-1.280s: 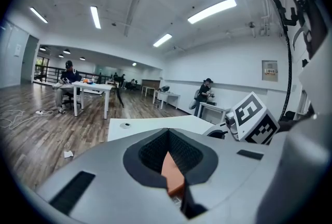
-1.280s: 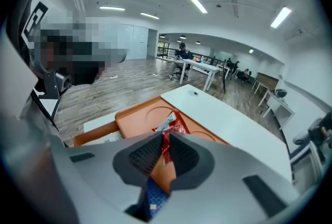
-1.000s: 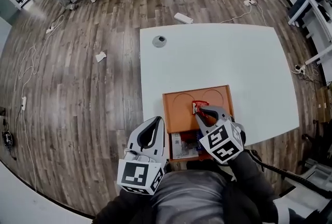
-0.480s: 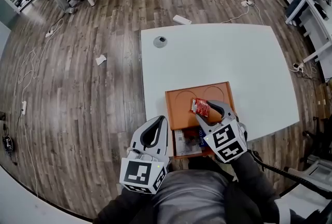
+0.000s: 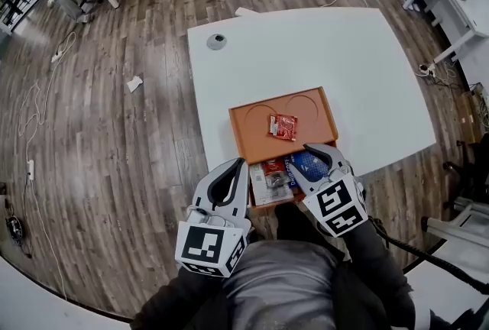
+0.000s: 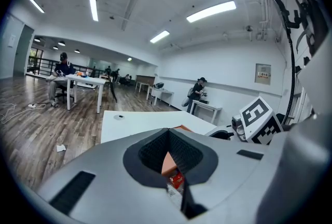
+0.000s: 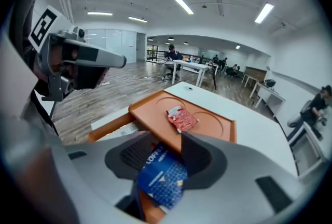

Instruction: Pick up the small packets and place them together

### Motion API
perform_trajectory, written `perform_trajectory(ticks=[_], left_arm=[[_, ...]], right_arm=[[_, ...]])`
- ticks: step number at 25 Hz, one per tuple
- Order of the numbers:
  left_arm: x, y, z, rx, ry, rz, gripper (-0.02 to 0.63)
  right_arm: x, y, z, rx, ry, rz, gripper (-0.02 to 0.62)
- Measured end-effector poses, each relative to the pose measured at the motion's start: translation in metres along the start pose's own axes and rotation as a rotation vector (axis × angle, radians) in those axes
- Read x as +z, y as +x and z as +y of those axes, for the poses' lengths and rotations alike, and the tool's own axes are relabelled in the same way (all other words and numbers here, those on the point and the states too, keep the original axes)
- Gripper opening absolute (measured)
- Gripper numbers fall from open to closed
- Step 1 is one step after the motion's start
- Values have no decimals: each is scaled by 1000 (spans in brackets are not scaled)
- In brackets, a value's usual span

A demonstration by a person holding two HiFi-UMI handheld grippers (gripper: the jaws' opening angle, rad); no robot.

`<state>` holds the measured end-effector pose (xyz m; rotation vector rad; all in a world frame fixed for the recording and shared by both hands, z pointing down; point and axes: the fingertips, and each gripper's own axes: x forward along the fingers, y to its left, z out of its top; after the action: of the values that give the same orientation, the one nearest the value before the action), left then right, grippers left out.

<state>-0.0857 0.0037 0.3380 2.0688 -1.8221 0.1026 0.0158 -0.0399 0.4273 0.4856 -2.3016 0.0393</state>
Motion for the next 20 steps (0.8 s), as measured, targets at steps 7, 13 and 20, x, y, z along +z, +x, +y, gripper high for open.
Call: perform_trajectory(ticks=[7,13,20], left_arm=[[-14,-6,-12,-9,1,33,2],[-15,-14,4,54,-15,45,2],[-21,-16,31,131,-48,59,2]], right_arm=[[-30,6,46,158,-39,61,181],[-39,28,62,255,-75,118,183],[-40,50,67,370,15,178,186]])
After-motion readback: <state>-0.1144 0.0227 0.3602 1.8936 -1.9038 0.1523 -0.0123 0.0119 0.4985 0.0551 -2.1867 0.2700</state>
